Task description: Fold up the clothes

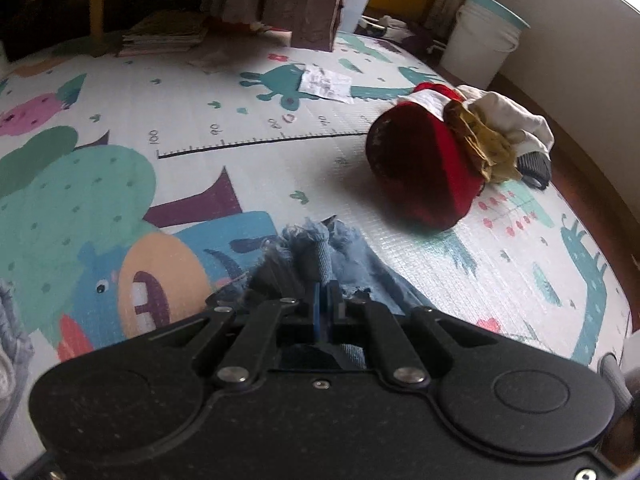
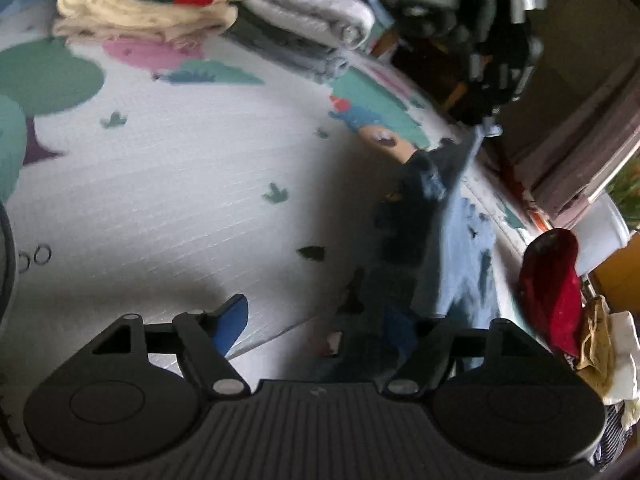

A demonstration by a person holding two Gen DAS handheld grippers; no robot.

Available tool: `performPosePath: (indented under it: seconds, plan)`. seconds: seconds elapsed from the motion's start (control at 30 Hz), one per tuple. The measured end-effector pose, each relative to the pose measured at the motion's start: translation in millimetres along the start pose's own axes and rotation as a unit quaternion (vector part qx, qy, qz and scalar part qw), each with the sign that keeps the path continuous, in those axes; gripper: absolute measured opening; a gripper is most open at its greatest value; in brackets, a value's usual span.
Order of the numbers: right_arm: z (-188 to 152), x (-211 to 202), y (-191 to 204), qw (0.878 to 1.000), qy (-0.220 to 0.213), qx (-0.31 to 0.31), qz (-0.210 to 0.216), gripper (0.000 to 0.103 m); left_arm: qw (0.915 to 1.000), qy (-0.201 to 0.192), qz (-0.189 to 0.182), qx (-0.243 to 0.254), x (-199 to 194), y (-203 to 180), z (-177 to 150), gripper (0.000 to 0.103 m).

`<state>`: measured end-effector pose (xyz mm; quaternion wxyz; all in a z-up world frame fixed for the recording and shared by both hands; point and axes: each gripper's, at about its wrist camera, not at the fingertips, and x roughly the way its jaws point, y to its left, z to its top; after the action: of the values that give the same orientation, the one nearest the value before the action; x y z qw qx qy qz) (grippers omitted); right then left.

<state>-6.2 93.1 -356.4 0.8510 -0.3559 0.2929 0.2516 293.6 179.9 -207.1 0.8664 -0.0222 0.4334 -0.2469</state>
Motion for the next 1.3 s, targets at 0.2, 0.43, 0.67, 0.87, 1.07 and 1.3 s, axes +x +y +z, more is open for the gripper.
performPosePath:
  seconds: [0.2, 0.43, 0.67, 0.87, 1.07, 1.3]
  plan:
    - [-1.3, -14.4, -5.5, 0.999, -0.023, 0.025, 0.017, 0.072, 0.9986, 0.046, 0.025, 0.003, 29.6, 15.2, -17.8, 0.002]
    - [0.3, -17.2, -51.3, 0.988, -0.074, 0.136, -0.026, 0.072, 0.9996, 0.024, -0.013, 0.007, 27.2, 13.5, -17.1, 0.002]
    - [-16.0, 25.1, -49.5, 0.996, -0.012, 0.088, 0.014, 0.066, 0.9996, -0.001, -0.026, -0.004, 29.9, 22.0, -10.5, 0.002]
    - [-18.9, 15.7, -31.8, 0.998, -0.016, 0.067, -0.013, 0.064, 0.9827, -0.058, -0.175, -0.012, 1.7, 9.6, 2.1, 0.002]
    - [-15.4, 14.9, -28.4, 0.998, -0.013, 0.05, -0.03, 0.065, 0.988, -0.031, -0.148, -0.028, 23.8, 25.6, -2.4, 0.001]
    - [-11.0, 11.1, -23.6, 0.999, -0.006, 0.039, -0.031, 0.065, 0.9962, 0.026, -0.067, -0.049, 67.1, 45.4, -31.8, 0.001]
